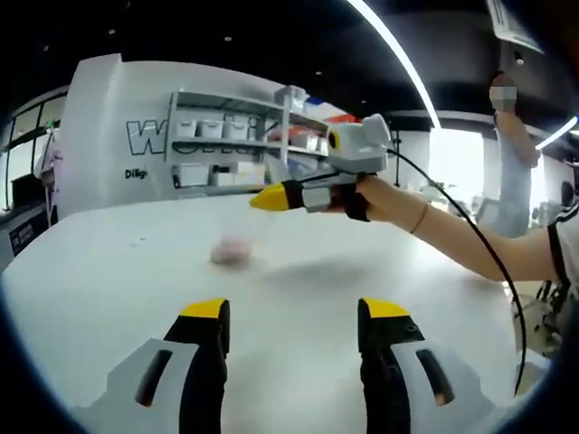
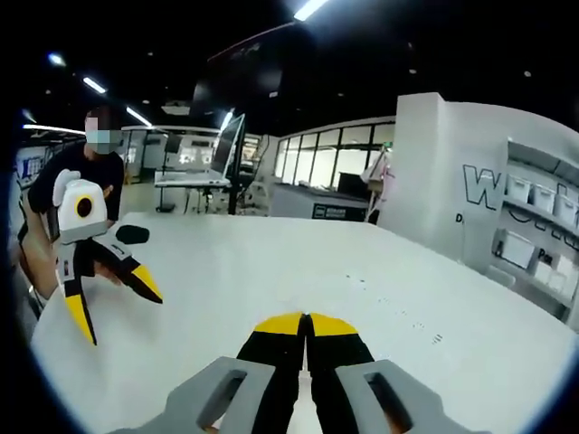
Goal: Open the resealable bag by pulling the two sides of the seal apart until the entire bag opening is separated and visibly accessible.
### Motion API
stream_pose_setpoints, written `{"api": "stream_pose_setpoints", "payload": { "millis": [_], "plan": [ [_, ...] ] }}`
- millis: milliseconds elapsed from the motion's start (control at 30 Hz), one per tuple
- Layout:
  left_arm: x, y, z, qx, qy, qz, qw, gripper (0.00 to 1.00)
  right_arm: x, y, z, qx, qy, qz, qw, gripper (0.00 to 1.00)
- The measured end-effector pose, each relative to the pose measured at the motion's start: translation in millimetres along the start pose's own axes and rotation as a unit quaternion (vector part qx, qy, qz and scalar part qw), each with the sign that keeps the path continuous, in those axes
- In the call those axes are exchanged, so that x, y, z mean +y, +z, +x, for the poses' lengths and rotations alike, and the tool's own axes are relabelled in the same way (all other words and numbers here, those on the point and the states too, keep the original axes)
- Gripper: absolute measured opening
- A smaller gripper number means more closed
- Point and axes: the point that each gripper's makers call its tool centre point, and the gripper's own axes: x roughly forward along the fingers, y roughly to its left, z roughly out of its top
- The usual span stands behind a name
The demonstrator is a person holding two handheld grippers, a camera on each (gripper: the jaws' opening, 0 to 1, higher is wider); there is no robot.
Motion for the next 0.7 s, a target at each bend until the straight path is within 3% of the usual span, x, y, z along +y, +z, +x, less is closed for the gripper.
{"api": "stream_pose_setpoints", "payload": {
  "millis": [700],
  "plan": [
    [0.9,0.1,-0.7,-0.001,0.001,-0.001,1.0000,0.57,15.2,-6.8,-5.6,0.012,0.002,-0.012,0.9999,0.00]
  ]
}}
